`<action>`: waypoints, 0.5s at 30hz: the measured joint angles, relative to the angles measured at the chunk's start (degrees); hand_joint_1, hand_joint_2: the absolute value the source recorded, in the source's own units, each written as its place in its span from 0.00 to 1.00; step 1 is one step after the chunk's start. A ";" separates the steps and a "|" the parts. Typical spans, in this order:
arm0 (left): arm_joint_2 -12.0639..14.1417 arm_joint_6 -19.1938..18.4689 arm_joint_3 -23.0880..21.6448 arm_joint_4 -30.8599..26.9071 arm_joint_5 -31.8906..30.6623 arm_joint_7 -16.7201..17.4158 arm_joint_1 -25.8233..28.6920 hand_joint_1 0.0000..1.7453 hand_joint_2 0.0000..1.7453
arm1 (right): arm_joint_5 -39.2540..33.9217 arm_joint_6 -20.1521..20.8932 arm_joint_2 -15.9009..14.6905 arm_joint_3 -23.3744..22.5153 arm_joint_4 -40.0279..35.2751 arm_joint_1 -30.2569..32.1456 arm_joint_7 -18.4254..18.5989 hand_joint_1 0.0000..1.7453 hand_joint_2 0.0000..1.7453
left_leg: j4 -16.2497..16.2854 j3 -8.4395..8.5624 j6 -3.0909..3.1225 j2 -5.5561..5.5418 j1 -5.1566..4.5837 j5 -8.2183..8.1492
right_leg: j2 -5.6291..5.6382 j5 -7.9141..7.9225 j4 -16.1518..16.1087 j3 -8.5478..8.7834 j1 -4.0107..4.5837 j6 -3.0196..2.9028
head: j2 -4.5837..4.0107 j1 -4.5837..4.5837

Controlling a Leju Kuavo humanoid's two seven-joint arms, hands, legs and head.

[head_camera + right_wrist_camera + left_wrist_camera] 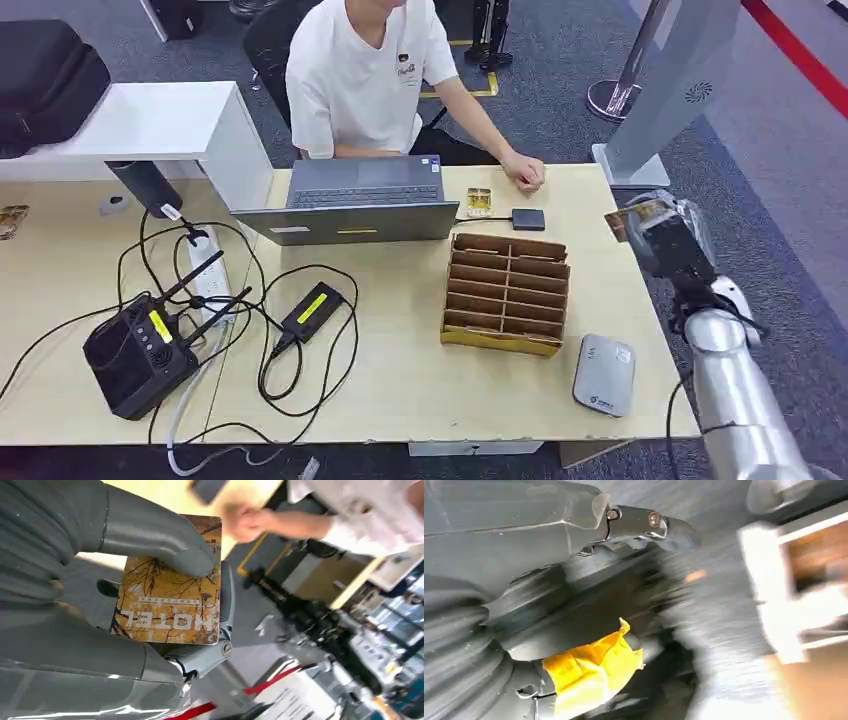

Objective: Pass the card to the sensor for recognition and then transmit it.

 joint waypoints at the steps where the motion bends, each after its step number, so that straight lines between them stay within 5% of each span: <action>1: 0.35 0.40 -1.42 -3.88 0.96 3.22 2.28 0.00 1.00 | 0.35 0.44 -0.63 -1.48 -1.31 1.51 -0.28 1.00 1.00 | 0.03 -0.11 0.03 0.05 -0.01 -0.02 | -0.01 0.00 -0.01 -0.14 0.00 0.00 | 0.00 -0.02; 6: 2.27 2.03 -6.72 -12.53 5.11 1.66 6.19 0.00 1.00 | 0.61 0.83 -1.68 -5.05 -5.00 5.71 -0.39 1.00 1.00 | 0.00 -0.09 0.11 -0.08 -0.01 -0.12 | -0.20 -0.15 -0.04 -0.05 -0.01 0.09 | 0.00 0.11; 15: 4.98 4.50 -12.32 -17.50 9.96 1.09 8.55 0.00 1.00 | 0.39 1.07 -2.18 -7.93 -7.99 10.49 -1.57 1.00 1.00 | -0.01 -0.01 0.09 -0.06 0.00 -0.10 | -0.17 -0.14 -0.02 0.02 0.00 0.09 | 0.00 0.11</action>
